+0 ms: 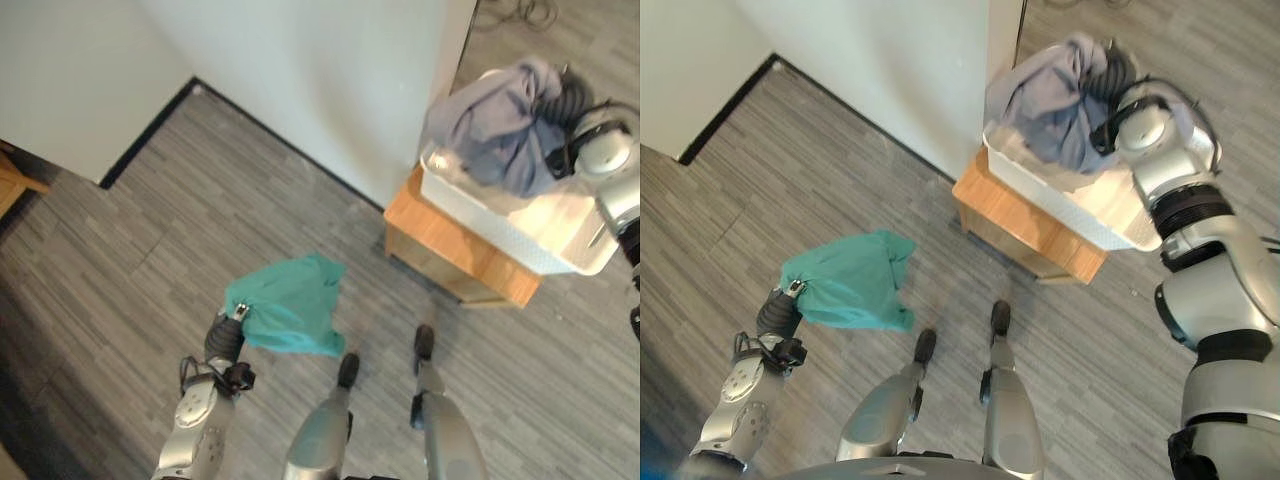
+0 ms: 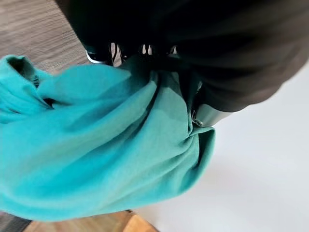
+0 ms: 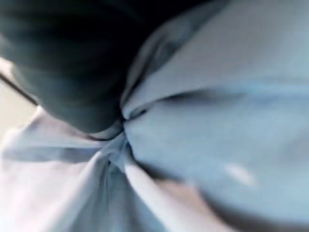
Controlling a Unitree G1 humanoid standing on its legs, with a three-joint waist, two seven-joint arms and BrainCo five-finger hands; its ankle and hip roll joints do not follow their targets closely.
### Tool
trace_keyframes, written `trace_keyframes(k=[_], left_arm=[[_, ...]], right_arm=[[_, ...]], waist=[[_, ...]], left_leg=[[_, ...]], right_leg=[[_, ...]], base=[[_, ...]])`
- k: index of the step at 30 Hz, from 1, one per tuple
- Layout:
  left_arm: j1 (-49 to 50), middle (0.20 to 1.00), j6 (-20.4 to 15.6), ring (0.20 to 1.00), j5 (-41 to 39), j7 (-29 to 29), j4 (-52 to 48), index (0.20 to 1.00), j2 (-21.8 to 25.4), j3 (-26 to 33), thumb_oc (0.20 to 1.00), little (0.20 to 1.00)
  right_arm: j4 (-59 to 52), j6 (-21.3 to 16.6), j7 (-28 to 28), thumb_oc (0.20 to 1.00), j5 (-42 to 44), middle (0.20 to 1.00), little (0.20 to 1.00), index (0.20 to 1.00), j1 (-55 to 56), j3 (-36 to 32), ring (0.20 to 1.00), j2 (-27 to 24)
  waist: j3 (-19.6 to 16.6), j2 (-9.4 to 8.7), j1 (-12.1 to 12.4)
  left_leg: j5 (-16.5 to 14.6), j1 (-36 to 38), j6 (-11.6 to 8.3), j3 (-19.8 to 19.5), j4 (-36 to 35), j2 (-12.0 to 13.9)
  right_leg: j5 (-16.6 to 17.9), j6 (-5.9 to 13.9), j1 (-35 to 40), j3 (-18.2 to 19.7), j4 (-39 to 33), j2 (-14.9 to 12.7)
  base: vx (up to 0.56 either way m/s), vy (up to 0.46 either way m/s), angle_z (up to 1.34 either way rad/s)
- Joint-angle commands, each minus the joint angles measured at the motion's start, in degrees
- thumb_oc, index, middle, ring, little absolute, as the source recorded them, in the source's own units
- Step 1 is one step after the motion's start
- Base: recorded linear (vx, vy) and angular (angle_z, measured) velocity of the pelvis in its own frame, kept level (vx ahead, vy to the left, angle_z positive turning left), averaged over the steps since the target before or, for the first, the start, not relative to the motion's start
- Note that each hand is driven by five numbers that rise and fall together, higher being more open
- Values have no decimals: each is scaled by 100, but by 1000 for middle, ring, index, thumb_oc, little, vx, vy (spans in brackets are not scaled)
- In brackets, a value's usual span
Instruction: Pick up bed clothes into laundry basket.
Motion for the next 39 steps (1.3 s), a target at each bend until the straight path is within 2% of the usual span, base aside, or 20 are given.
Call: trace_keyframes(k=[1, 6, 15, 16, 17, 18, 24, 26, 28, 29, 31, 34, 35, 36, 37, 39], left_arm=[[50, 200, -392, 200, 15, 75, -564, 200, 141, 141, 200, 200], [-78, 200, -401, 200, 53, 162, -547, 200, 76, 82, 200, 200], [-262, 200, -402, 200, 74, 282, -482, 200, 29, -1, 200, 200], [-290, 200, -397, 200, 87, 295, -508, 200, 47, -34, 200, 200], [-306, 200, -401, 200, 89, 302, -505, 200, 50, -39, 200, 200], [-348, 200, -389, 200, 93, 283, -469, 200, 43, -37, 200, 200], [-353, 200, -374, 200, 16, 134, -439, 200, 127, 109, 200, 200], [-354, 200, -389, 200, 26, 131, -417, 200, 148, 157, 200, 200], [-347, 200, -430, 200, 66, 158, -338, 200, 288, 346, 200, 200], [-344, 200, -431, 200, 66, 157, -337, 200, 290, 347, 200, 200], [-390, 200, -469, 200, 131, 205, -345, 200, 353, 518, 200, 200], [-446, 200, -537, 200, 160, 259, -404, 200, 441, 706, 200, 200], [-662, 200, -579, 200, 304, 303, -415, 200, 617, 830, 200, 200], [-742, 200, -588, 200, 410, 306, -398, 200, 677, 899, 200, 200], [-872, 200, -601, 200, 519, 305, -423, 200, 834, 895, 200, 200], [-1188, 200, -614, 200, 691, 323, -430, 200, 1112, 917, 200, 200]], right_arm=[[279, -185, -284, 200, -255, 200, 200, 200, -887, 131, 200, -365], [1067, -69, -457, 200, -359, 200, 200, 200, -933, -107, 200, -364], [1435, -20, -694, 200, 3, 200, 200, 200, -1497, -219, 200, -617], [1467, -15, -648, 401, 84, 401, 401, 401, -1700, -88, 401, -684], [1457, -13, -580, 1000, 139, 1000, 1000, 1000, -1775, -6, 1000, -704], [1366, -43, -193, 1000, 500, 1000, 1000, 1000, -1764, 81, 1000, -746], [1058, -24, 505, 1000, 759, 1000, 1000, 1000, -1803, 642, 1000, -868], [899, -35, 553, 1000, 754, 1000, 1000, 1000, -1778, 707, 1000, -873], [240, -23, 587, 1000, 180, 1000, 1000, 1000, -1627, 1141, 1000, -864], [225, -14, 582, 1000, 174, 1000, 1000, 1000, -1615, 1131, 1000, -866], [-822, -38, 520, 1000, -62, 1000, 1000, 1000, -1208, 1118, 1000, -962], [-2440, -153, 564, 1000, 66, 1000, 1000, 1000, -62, 451, 1000, -1395], [-3521, -300, 649, 1000, 251, 1000, 1000, 1000, 1119, -415, 1000, -1470], [-3845, -379, 689, 1000, 270, 1000, 1000, 1000, 1551, -709, 1000, -1491], [-4147, -428, 705, 1000, 302, 1000, 1000, 1000, 2132, -1180, 1000, -1414], [-4762, -548, 778, 1000, 440, 1000, 1000, 1000, 3031, -1840, 1000, -1091]], waist=[[-204, -11, 17], [-123, 138, 25], [-150, 189, -23], [-176, 186, -39], [-187, 175, -45], [-203, 141, -58], [-241, 48, -89], [-249, 35, -109], [-274, -15, -205], [-273, -18, -202], [-294, -26, -319], [-344, -9, -435], [-340, 42, -483], [-338, 67, -552], [-323, 61, -527], [-345, -26, -497]], left_leg=[[715, -217, 4, -237, -231, -21], [728, -270, 14, -253, -267, -34], [738, -243, 15, -225, -361, -16], [736, -224, 12, -212, -390, -12], [733, -211, 11, -209, -398, -13], [732, -191, 5, -206, -399, -10], [728, -103, -19, -192, -398, -6], [724, -73, -21, -177, -407, -4], [710, 13, -20, -101, -430, -12], [709, 19, -20, -97, -432, -12], [687, 88, -17, -10, -452, -19], [640, 186, 0, 72, -457, -38], [565, 329, 35, 258, -485, -7], [530, 378, 44, 364, -484, 26], [454, 504, 44, 506, -464, 99], [368, 604, -4, 787, -343, 230]], right_leg=[[-752, 361, 362, -43, 421, -52], [-745, 367, 261, 39, 424, -52], [-733, 374, 231, 123, 368, -20], [-731, 374, 235, 139, 357, -14], [-725, 373, 238, 145, 348, -10], [-725, 374, 249, 143, 332, -7], [-728, 376, 326, 151, 328, -21], [-733, 375, 336, 156, 335, -19], [-733, 380, 359, 229, 375, -11], [-735, 381, 361, 233, 377, -10], [-745, 391, 377, 319, 416, -5], [-820, 417, 391, 376, 557, -24], [-987, 491, 293, 266, 1017, -25], [-1041, 515, 263, 211, 1224, -25], [-1174, 540, 251, 15, 1533, -36], [-1217, 541, 287, -707, 1763, -209]], base=[[-2, 13, -5], [-4, 12, -4], [6, 6, -1], [0, 0, 0], [0, 0, 0], [11, -13, -4], [10, -10, -4], [0, 0, 0], [0, 41, -4], [-6, 65, -11], [-1, 70, -12], [-2, 82, -7], [-26, 124, -23], [-18, 106, -31], [-14, -1, -39], [-16, -108, -86]])
